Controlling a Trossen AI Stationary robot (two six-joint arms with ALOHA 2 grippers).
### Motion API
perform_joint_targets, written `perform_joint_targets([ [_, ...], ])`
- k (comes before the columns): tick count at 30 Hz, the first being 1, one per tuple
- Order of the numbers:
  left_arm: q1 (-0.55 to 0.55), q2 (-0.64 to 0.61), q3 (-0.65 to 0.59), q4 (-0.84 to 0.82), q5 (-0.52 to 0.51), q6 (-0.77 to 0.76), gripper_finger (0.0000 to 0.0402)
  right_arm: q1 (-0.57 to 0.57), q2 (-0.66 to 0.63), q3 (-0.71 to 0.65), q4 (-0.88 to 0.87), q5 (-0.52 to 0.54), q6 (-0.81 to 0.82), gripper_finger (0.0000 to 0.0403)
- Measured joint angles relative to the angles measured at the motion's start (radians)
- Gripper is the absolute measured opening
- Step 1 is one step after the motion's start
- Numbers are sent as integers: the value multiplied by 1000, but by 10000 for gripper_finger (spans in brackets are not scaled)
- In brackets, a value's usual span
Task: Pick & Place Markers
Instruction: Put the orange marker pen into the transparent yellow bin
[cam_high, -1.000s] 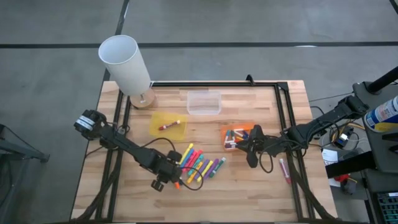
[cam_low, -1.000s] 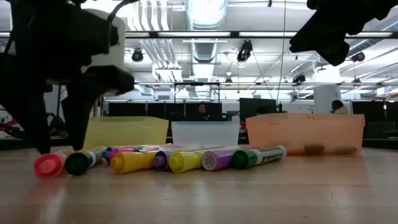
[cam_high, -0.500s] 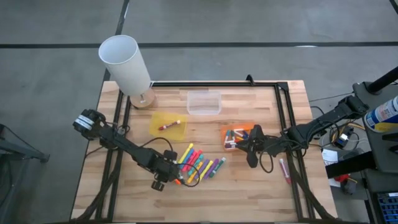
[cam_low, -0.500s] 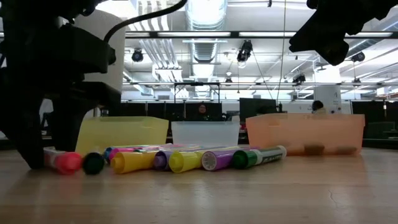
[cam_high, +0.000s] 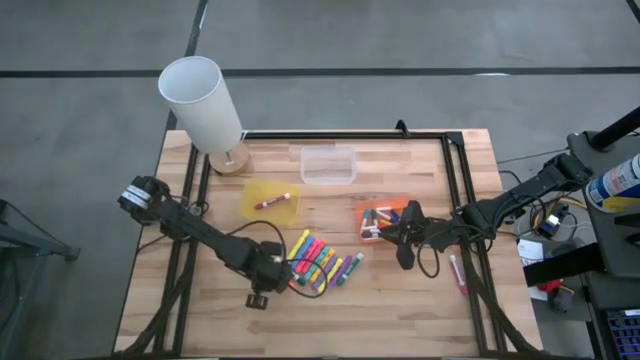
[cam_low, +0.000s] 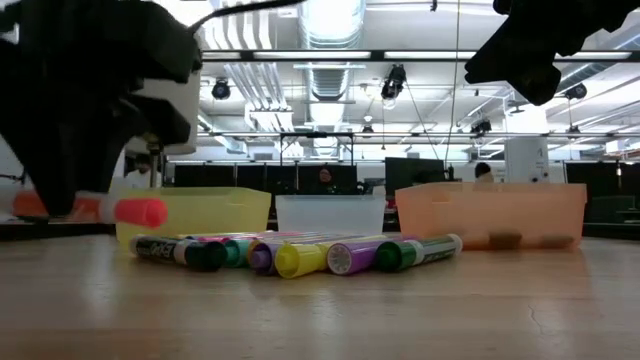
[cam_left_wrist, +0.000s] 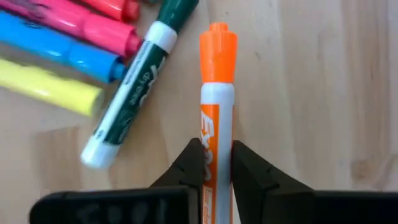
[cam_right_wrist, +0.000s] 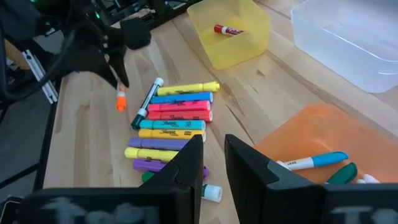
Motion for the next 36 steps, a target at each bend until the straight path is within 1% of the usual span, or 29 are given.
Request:
perform_joint_targets([
  [3, 4, -2, 69, -146, -77, 21, 46, 0, 0, 0, 0, 0, 0, 60],
  [8, 32, -5, 181, -364, -285, 81, 48, 0, 0, -1, 0, -1, 0, 59],
  [10, 52, -10, 213, -430, -352, 111, 50, 0, 0, -1, 0, -1, 0, 59],
  [15, 148, -50, 232, -502, -468, 190, 52, 0, 0, -2, 0, -3, 0, 59],
  [17, 203, -66, 221, -500, -486, 215, 53, 0, 0, -2, 0, -3, 0, 60],
  [21, 328, -87, 195, -500, -487, 251, 53, 0, 0, -2, 0, -3, 0, 63],
  [23, 392, -93, 184, -497, -472, 273, 53, 0, 0, -3, 0, -3, 0, 63],
  [25, 456, -98, 166, -479, -426, 293, 54, 0, 0, -3, 0, -3, 0, 61],
  [30, 592, -100, 111, -409, -236, 315, 55, 0, 0, -3, 0, -3, -1, 57],
  [31, 611, -100, 100, -395, -219, 315, 55, 0, 0, -3, 0, -3, -1, 57],
  [36, 673, -100, 63, -355, -214, 321, 66, 0, 0, -4, 0, -3, -1, 57],
])
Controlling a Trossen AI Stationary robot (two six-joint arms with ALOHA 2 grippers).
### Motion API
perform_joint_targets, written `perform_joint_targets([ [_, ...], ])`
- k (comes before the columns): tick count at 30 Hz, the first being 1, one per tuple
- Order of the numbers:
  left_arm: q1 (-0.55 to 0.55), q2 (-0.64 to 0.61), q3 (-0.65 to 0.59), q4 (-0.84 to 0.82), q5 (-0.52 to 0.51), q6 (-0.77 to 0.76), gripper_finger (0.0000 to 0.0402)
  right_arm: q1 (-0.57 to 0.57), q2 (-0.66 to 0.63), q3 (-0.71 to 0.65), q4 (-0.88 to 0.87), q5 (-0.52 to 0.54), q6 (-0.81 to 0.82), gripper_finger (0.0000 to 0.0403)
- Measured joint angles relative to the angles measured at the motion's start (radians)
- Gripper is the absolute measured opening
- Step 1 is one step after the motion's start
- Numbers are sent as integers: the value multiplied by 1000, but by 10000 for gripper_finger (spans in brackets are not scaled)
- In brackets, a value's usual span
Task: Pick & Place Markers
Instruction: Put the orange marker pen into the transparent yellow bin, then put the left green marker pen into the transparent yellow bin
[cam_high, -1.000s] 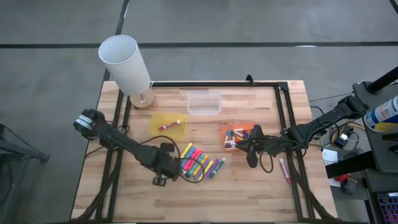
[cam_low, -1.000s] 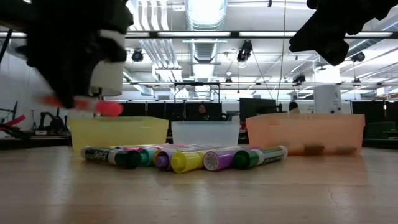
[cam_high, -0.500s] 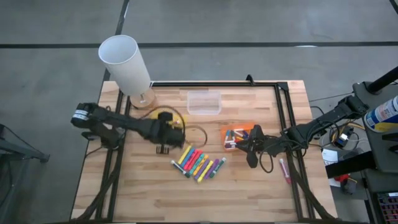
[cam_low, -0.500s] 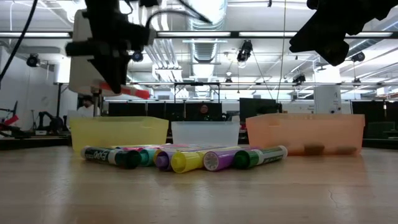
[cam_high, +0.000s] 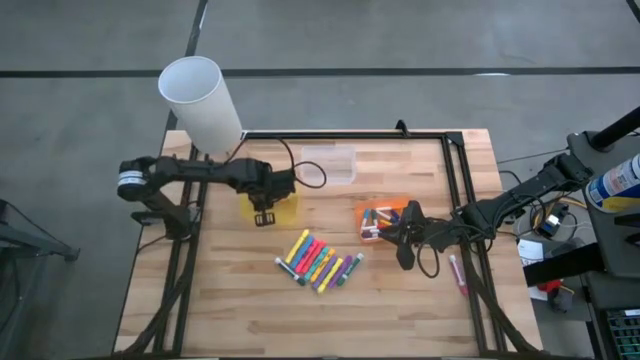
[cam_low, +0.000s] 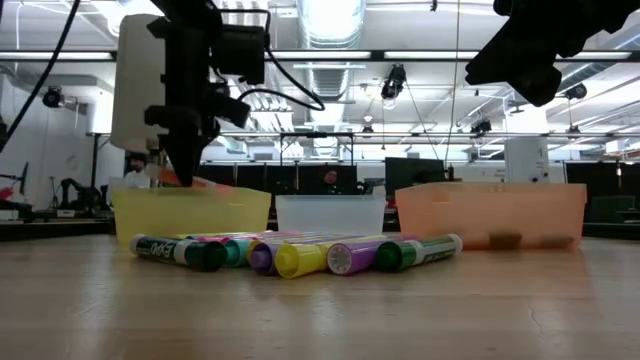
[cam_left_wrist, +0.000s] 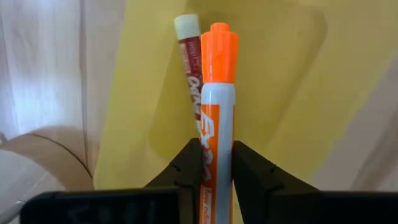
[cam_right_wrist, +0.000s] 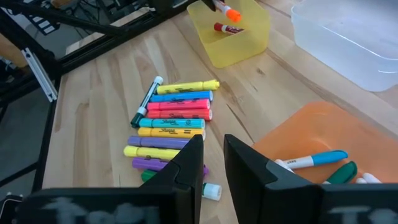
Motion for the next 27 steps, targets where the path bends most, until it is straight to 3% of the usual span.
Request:
perform_joint_targets([
  [9, 14, 1, -33, 38, 1, 14, 76, 0, 0, -1, 0, 0, -5, 56],
  [14, 14, 1, -43, 83, -98, -40, 77, 0, 0, -1, 1, 1, -6, 56],
  [17, 14, 1, -45, 82, -104, -35, 81, 0, 0, -1, 2, 1, -6, 56],
  [27, 14, 1, -45, 77, -66, -39, 134, 0, 0, -1, 3, 1, -6, 57],
])
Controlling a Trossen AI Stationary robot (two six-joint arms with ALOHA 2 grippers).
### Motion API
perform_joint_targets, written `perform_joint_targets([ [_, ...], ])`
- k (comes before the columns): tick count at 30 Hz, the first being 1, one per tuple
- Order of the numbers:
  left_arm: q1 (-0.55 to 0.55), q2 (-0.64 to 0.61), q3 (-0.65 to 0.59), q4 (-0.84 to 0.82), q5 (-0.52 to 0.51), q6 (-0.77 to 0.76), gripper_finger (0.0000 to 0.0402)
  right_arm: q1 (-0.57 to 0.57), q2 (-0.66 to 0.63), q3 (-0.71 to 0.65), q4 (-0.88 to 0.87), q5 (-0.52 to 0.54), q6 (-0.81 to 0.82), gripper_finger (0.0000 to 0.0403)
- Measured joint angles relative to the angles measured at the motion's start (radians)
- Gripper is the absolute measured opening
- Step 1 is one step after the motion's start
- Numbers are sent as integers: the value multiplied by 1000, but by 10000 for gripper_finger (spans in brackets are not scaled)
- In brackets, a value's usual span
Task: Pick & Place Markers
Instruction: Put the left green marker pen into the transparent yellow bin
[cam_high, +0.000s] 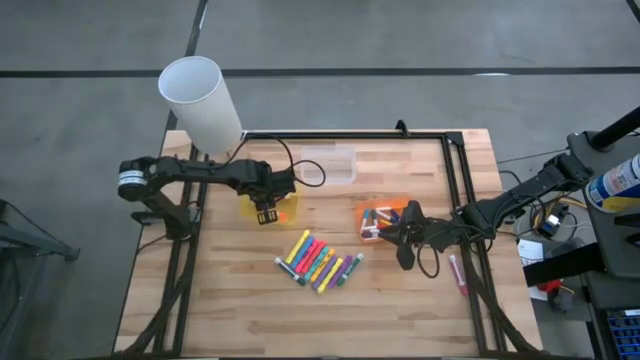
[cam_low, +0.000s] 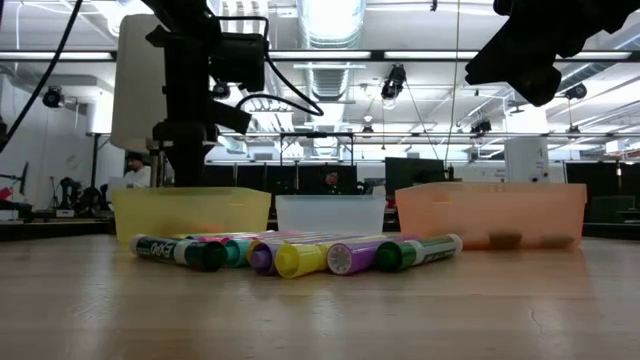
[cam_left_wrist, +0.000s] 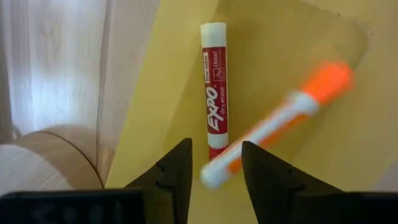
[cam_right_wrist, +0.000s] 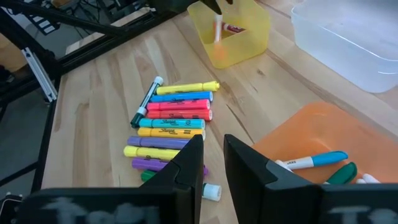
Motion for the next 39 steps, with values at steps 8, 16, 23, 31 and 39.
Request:
perform_joint_targets([
  [8, -18, -10, 4, -8, 14, 2, 142, 0, 0, 0, 0, 0, 0, 57],
  [16, -114, -43, 41, -2, 154, -30, 142, 0, 0, 0, -1, 2, 0, 57],
  [23, -285, -67, 61, 109, 236, -71, 142, 0, 0, 0, -2, 2, -2, 57],
  [31, -462, -56, 41, 209, 238, -80, 142, 0, 0, -1, -1, 2, -2, 57],
  [39, -530, 6, -27, 329, 221, -93, 142, 0, 0, -3, 1, 2, 0, 57],
])
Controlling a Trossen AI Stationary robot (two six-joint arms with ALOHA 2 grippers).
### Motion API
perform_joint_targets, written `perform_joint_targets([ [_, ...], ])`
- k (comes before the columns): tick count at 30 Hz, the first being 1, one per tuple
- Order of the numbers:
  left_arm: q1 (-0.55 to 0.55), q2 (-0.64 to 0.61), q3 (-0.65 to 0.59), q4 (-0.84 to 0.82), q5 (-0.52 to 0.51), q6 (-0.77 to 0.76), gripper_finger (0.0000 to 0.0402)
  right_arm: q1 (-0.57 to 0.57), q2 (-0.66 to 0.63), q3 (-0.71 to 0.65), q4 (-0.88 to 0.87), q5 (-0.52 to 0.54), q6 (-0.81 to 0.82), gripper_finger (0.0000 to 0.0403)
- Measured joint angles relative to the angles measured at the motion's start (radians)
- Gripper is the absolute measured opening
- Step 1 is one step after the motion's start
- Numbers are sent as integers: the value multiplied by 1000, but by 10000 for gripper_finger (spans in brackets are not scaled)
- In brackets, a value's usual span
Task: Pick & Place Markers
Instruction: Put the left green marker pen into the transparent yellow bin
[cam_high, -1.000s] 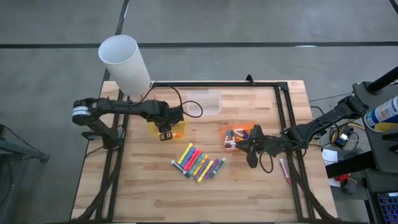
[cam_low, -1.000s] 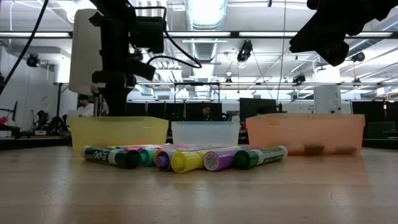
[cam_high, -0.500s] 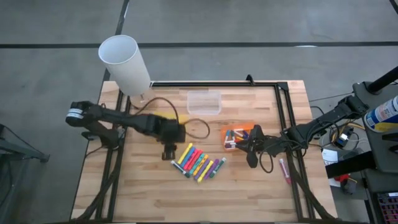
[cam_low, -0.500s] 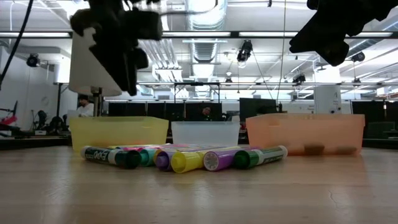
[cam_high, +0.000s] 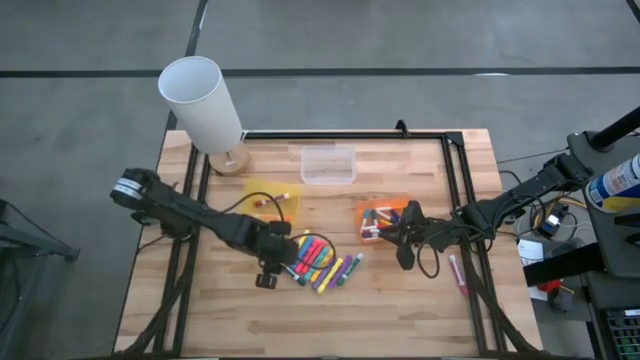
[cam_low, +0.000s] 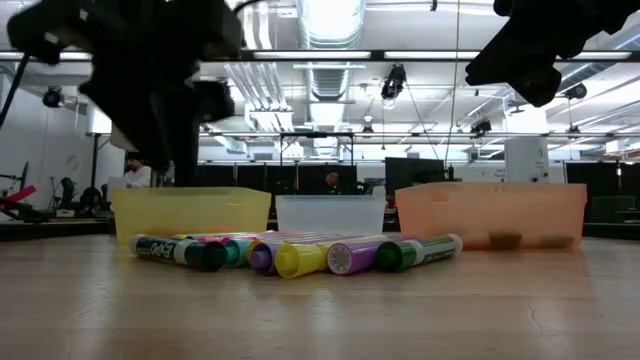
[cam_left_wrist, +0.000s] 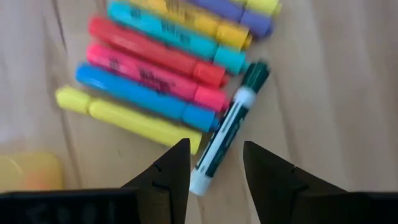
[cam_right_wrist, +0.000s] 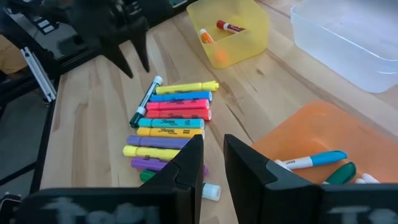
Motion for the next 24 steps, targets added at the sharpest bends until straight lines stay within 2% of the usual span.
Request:
perform_joint_targets([
  [10, -13, 60, -55, 42, -2, -8, 142, 0, 0, 0, 2, -2, 16, 57],
  [17, -17, 106, -141, 164, -1, -11, 142, 0, 0, -1, 4, -2, 16, 57],
  [24, -17, 107, -163, 194, 0, -87, 140, 0, 0, -14, 3, -2, 16, 57],
])
